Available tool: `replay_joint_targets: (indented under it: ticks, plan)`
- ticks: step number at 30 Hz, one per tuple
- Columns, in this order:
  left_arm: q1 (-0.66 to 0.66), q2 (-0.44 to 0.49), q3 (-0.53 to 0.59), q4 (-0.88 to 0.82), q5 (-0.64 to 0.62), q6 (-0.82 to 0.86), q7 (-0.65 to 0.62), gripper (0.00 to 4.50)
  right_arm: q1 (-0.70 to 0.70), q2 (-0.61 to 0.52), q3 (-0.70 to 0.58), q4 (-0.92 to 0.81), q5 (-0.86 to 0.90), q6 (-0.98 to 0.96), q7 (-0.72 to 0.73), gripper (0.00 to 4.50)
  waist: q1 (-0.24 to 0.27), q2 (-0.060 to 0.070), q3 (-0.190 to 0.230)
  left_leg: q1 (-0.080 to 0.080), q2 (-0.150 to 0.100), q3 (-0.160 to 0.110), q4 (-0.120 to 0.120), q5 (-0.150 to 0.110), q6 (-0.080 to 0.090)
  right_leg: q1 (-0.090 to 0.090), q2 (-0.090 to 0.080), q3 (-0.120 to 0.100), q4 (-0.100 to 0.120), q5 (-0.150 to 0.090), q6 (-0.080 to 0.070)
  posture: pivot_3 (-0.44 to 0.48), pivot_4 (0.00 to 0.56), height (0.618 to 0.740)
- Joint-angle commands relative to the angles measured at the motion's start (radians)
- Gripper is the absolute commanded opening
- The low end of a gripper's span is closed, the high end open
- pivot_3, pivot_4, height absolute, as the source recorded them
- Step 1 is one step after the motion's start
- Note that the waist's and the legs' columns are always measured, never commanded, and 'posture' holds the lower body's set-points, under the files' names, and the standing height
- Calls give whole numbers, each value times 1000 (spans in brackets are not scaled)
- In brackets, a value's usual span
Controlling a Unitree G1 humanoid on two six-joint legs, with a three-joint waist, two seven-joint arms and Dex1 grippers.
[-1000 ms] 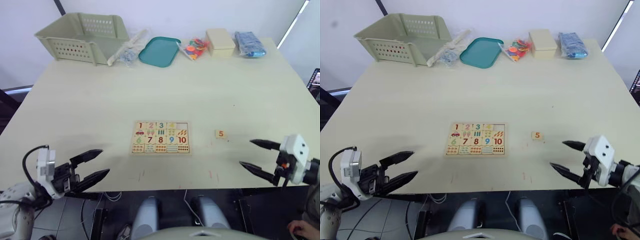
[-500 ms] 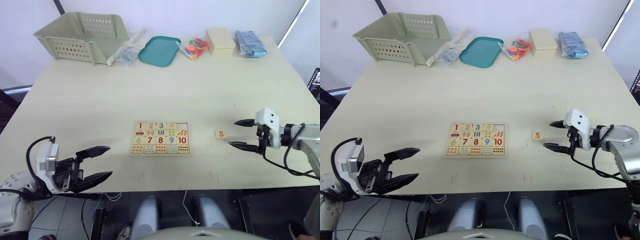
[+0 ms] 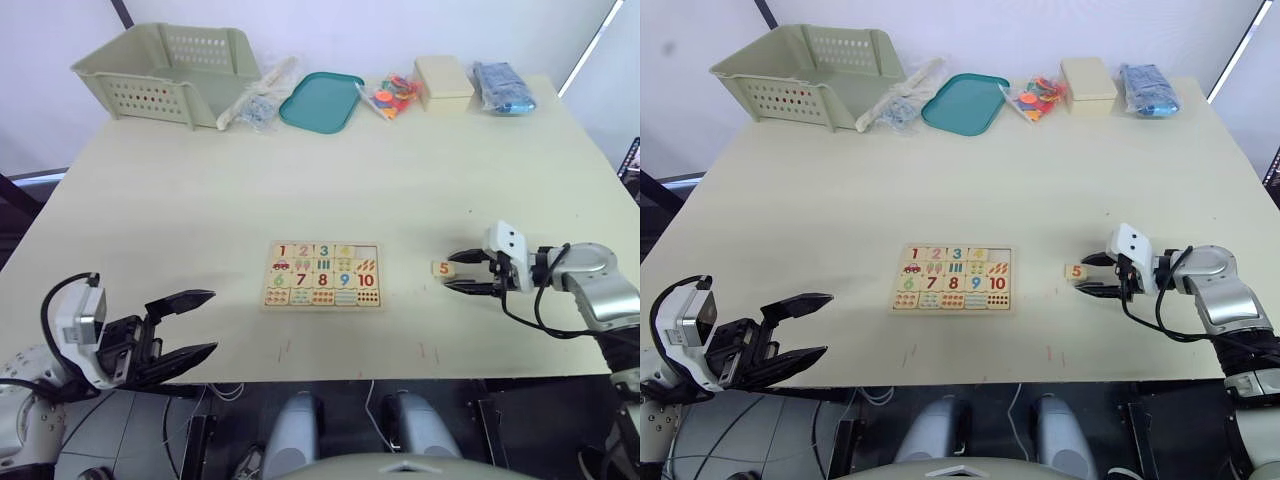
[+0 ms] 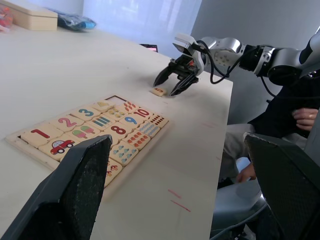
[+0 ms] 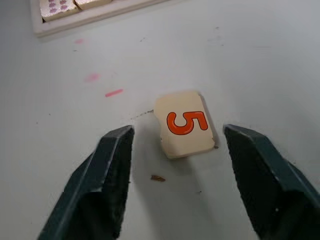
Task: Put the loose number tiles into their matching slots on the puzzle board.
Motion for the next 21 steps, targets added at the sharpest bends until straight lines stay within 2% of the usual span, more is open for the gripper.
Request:
replay_joint_targets:
  ticks: [1, 9, 12, 15, 19, 21]
  plan:
    - [4, 6, 34, -3, -8, -17, -14, 4500, -12, 3, -10, 4, -9, -27, -3, 3252, 0, 0, 0, 0, 0, 0, 0, 0, 0, 0, 0, 0, 0, 0, 0, 0, 150, 740]
    - [-8, 5, 26, 5, 0, -19, -11, 4500, -13, 9, -13, 18, -12, -28, -6, 3252, 0, 0, 0, 0, 0, 0, 0, 0, 0, 0, 0, 0, 0, 0, 0, 0, 150, 740]
    - [-9, 0, 20, 3, 2, -22, -8, 4500, -6, 9, -11, 12, -13, -32, -6, 2382, 0, 0, 0, 0, 0, 0, 0, 0, 0, 0, 0, 0, 0, 0, 0, 0, 150, 740]
    - [-8, -3, 17, 2, 5, -23, -8, 4500, -2, 9, -10, -10, -11, -27, -10, 955, 0, 0, 0, 0, 0, 0, 0, 0, 0, 0, 0, 0, 0, 0, 0, 0, 150, 740]
    - [-3, -7, 19, 4, 10, -26, -8, 4500, 0, 9, -13, -70, -10, -3, -32, 887, 0, 0, 0, 0, 0, 0, 0, 0, 0, 0, 0, 0, 0, 0, 0, 0, 150, 740]
    - [3, -11, 21, 1, 12, -29, -3, 4500, -11, 9, -17, -153, -1, 54, -56, 887, -1, 0, 0, 0, 0, 0, 0, 0, 0, 0, 0, 0, 0, 0, 0, 0, 150, 740]
